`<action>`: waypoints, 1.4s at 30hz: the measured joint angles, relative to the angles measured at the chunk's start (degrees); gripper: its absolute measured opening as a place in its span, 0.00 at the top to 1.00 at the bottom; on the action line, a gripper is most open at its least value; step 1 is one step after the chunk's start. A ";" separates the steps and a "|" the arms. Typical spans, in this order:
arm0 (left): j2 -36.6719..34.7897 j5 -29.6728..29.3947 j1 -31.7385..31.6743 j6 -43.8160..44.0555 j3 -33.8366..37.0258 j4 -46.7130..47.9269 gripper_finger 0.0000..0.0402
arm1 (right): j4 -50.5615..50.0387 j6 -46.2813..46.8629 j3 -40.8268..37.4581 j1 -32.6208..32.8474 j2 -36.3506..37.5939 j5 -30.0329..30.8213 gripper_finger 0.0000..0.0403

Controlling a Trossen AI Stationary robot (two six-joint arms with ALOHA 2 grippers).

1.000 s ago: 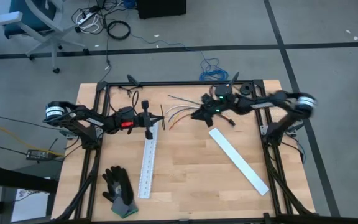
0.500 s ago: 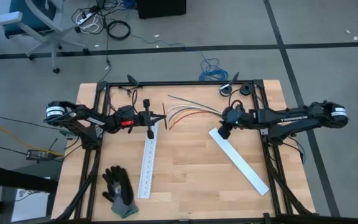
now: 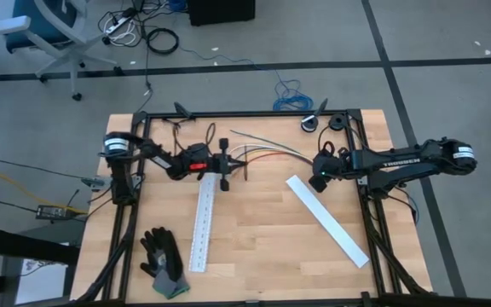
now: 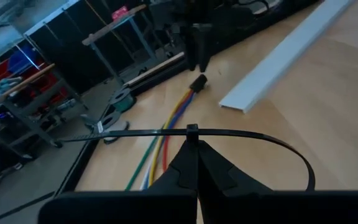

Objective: Ziptie cables
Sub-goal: Wrap the cable wires with the black zip tie

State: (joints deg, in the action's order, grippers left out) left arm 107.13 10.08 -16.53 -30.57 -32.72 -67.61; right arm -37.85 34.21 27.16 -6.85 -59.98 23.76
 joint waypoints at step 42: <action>2.32 5.21 -1.64 2.47 -6.07 0.44 1.00 | 54.74 -13.45 -8.92 12.48 -6.10 -9.24 1.00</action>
State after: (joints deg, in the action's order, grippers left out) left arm 109.45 15.29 -18.18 -28.11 -38.79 -67.17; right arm 16.89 20.76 18.23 5.63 -66.08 14.52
